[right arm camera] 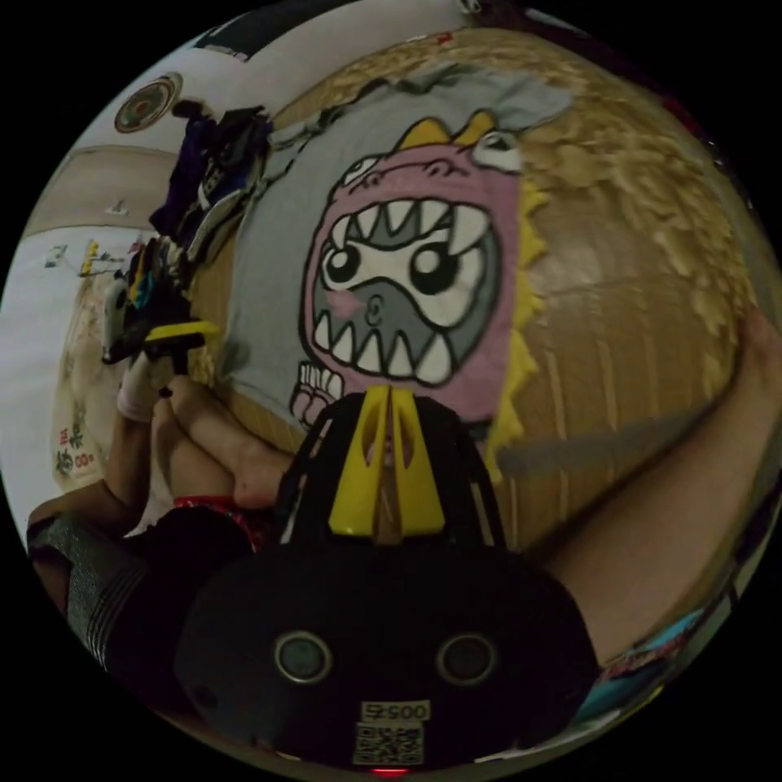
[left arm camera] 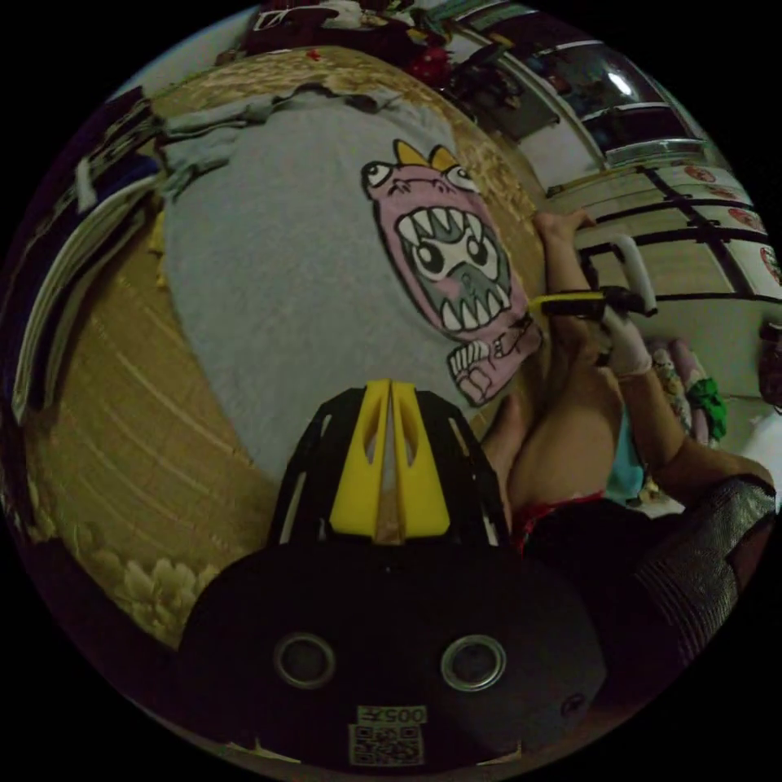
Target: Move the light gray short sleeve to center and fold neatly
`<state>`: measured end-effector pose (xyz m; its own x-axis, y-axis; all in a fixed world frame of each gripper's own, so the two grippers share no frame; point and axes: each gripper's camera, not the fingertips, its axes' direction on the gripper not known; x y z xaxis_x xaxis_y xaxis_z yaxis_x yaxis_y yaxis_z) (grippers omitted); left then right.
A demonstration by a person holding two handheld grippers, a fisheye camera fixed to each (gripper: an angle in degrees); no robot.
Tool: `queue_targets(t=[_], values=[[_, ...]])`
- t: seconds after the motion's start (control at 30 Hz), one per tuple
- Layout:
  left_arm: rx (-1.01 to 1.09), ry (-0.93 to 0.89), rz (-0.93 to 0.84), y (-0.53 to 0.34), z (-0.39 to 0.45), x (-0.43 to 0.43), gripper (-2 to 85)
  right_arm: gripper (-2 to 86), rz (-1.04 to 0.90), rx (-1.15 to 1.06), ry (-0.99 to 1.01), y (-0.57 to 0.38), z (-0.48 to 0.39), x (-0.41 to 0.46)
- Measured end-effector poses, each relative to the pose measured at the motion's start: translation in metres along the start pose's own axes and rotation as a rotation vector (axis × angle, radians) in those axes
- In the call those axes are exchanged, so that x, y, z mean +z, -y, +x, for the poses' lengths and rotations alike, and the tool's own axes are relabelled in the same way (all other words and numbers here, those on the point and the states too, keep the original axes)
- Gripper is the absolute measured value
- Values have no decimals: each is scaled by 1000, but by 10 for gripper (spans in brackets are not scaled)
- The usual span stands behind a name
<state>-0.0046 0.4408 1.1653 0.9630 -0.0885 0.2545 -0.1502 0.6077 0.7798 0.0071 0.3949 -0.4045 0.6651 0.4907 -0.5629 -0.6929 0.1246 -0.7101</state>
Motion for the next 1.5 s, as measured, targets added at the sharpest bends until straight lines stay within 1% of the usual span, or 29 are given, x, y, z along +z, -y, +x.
queue_targets(t=[0.03,0.13,0.17,0.23,0.33,0.43,0.5,0.57,0.6,0.67,0.7,0.77,0.83,0.93,1.07,1.2,1.27,1.3,1.4,1.47,1.5], values=[[-1,14,-6,6,0,5,-5,-9,-18,-8,-24,11,-6,9],[12,113,-59,24,1,31,-5,-9,-106,-34,-189,28,-19,26],[20,166,-116,27,0,44,-5,-9,-94,-39,-190,30,-22,25],[31,179,-80,25,-1,49,-6,-9,-100,-39,-173,32,-25,22],[-5,105,-53,25,-13,51,-6,-10,-95,-55,-179,34,-34,19],[-53,21,-35,29,-26,53,-6,-10,-154,-73,-209,46,-46,17],[-71,69,42,34,-27,43,-6,-10,-178,-74,-229,55,-53,10],[-54,146,123,40,-25,30,-6,-10,-82,-78,-265,67,-64,-15],[-36,201,175,46,-23,21,-5,-10,-52,-82,-252,71,-67,-23],[-11,286,232,62,-24,9,-4,-10,82,-122,-165,92,-80,-52],[1,329,248,75,-28,4,-3,-10,108,-130,-149,99,-83,-58],[-3,367,268,98,-37,-2,0,-10,191,-176,-57,137,-97,-75],[-22,394,290,121,-49,-6,8,-10,215,-209,13,172,-107,-79],[-59,451,309,158,-67,-11,43,-10,204,-253,81,234,-127,-74],[-36,469,323,203,-80,-8,75,-10,143,-231,167,308,-144,-53],[-39,479,206,245,-97,16,74,-10,21,-237,194,350,-158,-33],[-41,463,191,256,-103,23,67,-10,-27,-255,231,373,-165,-32],[-40,448,217,260,-104,23,64,-10,-16,-253,228,379,-166,-36],[-61,429,253,270,-106,24,59,-10,154,-227,142,404,-174,-67],[-75,435,272,275,-104,25,58,-9,302,-214,95,413,-180,-93],[-77,449,286,278,-100,27,58,-9,340,-213,87,413,-181,-99]])
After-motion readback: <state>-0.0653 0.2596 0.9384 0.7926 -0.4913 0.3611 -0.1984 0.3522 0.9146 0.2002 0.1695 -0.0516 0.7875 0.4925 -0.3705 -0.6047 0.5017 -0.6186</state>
